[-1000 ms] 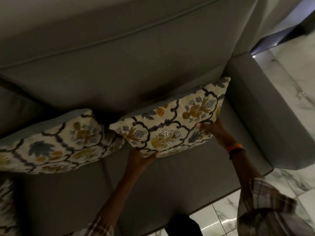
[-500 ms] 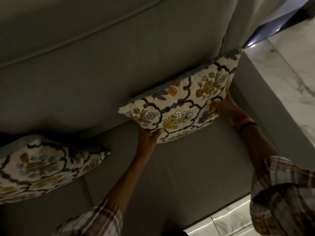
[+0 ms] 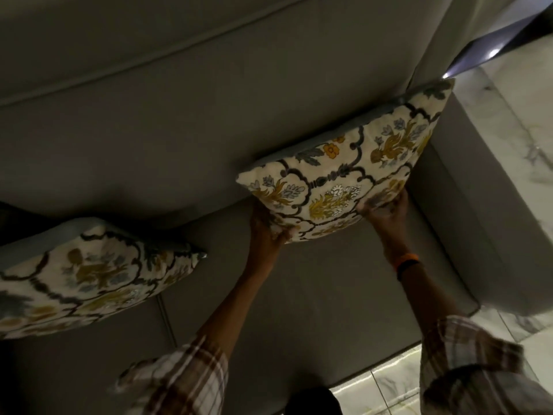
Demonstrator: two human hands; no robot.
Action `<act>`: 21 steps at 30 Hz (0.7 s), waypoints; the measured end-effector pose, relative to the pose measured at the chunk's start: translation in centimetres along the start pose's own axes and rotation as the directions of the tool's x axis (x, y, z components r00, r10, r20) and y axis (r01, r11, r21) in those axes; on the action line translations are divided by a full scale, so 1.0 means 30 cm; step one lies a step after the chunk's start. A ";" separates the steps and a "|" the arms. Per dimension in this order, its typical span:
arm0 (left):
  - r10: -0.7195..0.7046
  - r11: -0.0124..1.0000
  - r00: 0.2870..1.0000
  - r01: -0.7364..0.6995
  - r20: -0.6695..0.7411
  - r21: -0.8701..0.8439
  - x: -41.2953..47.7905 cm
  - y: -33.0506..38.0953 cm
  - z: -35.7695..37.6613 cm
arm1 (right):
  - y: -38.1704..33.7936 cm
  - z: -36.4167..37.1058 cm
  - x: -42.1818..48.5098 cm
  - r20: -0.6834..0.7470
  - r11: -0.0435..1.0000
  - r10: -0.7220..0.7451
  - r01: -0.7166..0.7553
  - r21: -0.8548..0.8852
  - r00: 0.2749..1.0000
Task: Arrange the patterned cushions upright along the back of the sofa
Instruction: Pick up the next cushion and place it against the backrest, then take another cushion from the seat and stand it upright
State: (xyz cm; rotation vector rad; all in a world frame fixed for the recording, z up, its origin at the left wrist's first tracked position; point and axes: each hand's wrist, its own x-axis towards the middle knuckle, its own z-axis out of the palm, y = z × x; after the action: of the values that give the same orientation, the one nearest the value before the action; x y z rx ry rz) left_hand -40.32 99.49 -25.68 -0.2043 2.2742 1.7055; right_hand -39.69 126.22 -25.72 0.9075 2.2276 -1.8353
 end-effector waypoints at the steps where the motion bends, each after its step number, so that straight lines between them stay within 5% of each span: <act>1: -0.027 0.998 0.999 0.026 0.018 0.053 -0.046 -0.030 -0.027 | 0.046 0.048 -0.068 -0.018 0.997 0.043 -0.044 -0.070 0.999; 5: -0.198 0.914 0.975 0.148 0.098 0.377 -0.296 -0.238 -0.200 | 0.225 0.350 -0.377 0.025 0.908 0.278 -0.254 -0.333 0.960; 9: -0.194 0.756 0.974 0.072 0.117 0.651 -0.550 -0.483 -0.478 | 0.329 0.711 -0.737 0.179 0.858 0.240 -0.123 -0.500 0.954; 21: -0.158 0.576 0.974 0.224 -0.162 0.786 -1.270 -0.934 -1.756 | 0.308 1.852 -1.675 0.476 0.763 0.174 0.188 -0.619 0.862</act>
State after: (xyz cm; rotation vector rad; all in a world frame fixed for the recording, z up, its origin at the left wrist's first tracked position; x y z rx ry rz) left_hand -3.90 38.77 -25.84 -0.2938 2.6993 0.4292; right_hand -9.49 57.05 -25.55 0.2283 2.2241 -0.9641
